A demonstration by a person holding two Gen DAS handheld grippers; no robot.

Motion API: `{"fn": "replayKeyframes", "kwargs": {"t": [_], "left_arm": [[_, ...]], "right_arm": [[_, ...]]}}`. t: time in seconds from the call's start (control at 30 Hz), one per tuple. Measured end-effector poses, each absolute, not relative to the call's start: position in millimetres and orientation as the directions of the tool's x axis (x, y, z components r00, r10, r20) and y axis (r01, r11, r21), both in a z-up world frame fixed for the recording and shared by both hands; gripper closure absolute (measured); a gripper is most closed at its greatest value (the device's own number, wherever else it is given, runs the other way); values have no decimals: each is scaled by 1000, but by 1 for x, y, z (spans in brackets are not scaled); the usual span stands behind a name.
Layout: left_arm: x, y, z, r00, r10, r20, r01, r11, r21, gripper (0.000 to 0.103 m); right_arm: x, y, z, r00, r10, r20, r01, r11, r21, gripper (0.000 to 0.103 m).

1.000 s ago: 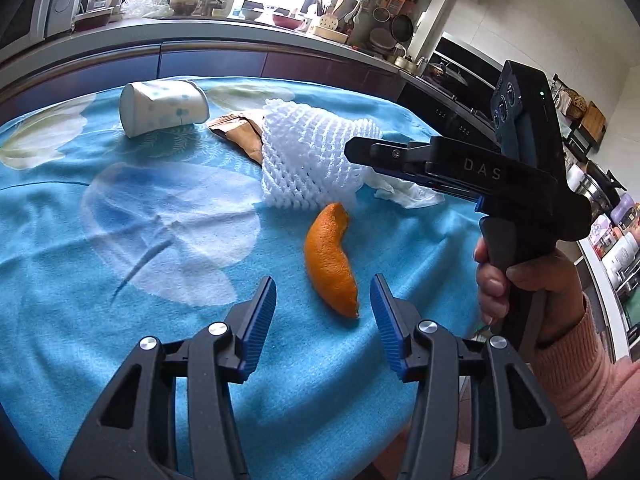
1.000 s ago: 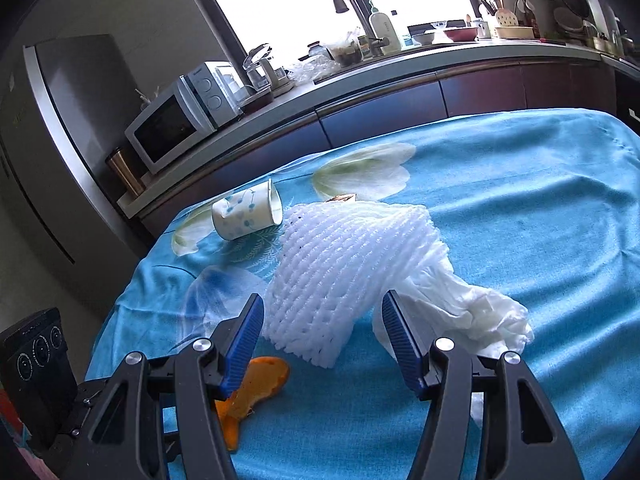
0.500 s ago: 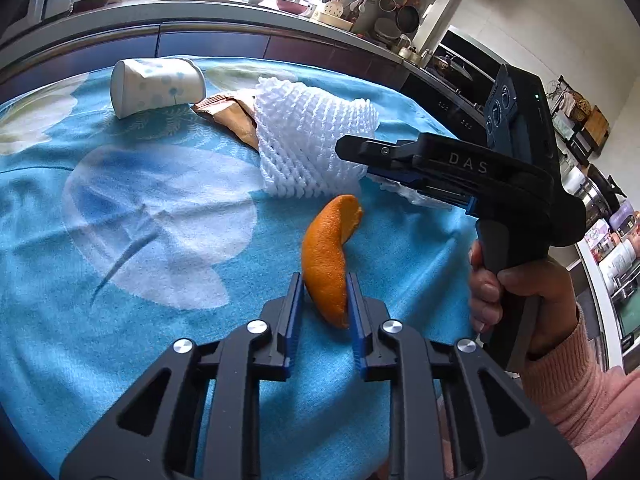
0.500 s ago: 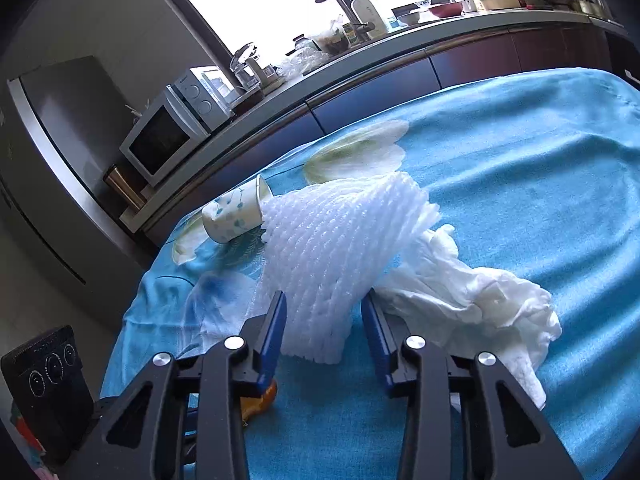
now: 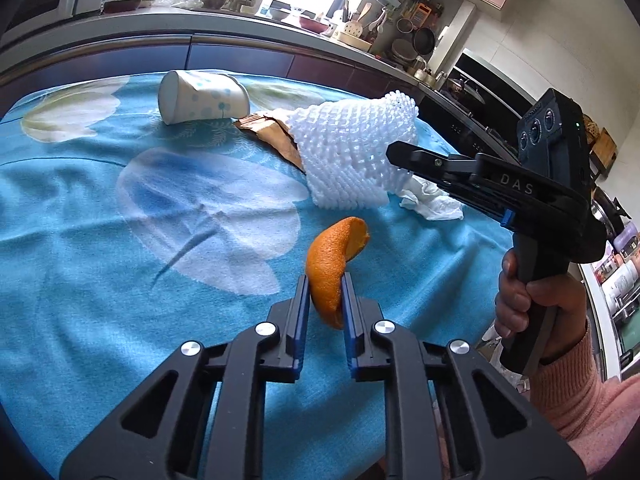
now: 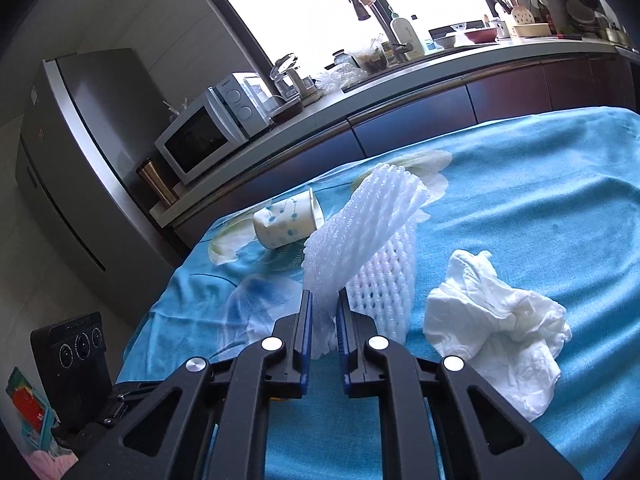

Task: Collect trash
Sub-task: 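Grasp the orange peel with the left tool while the right tool grasps the white foam netting, then carry the peel in the left tool and the netting in the right tool over the bin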

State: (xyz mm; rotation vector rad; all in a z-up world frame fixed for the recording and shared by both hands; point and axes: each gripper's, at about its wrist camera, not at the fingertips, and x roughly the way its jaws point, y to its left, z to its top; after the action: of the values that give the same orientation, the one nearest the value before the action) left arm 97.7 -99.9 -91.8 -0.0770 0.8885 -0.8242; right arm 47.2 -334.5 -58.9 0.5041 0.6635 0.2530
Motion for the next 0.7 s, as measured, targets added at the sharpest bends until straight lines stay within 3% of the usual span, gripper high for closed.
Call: {"fn": "replayKeyframes", "kwargs": {"t": [0.7], "left_arm": [[84, 16, -64, 539, -592, -599, 456, 803, -384, 88]], "right_arm": [[58, -254, -27, 683, 567, -461, -319, 798, 511, 93]]}}
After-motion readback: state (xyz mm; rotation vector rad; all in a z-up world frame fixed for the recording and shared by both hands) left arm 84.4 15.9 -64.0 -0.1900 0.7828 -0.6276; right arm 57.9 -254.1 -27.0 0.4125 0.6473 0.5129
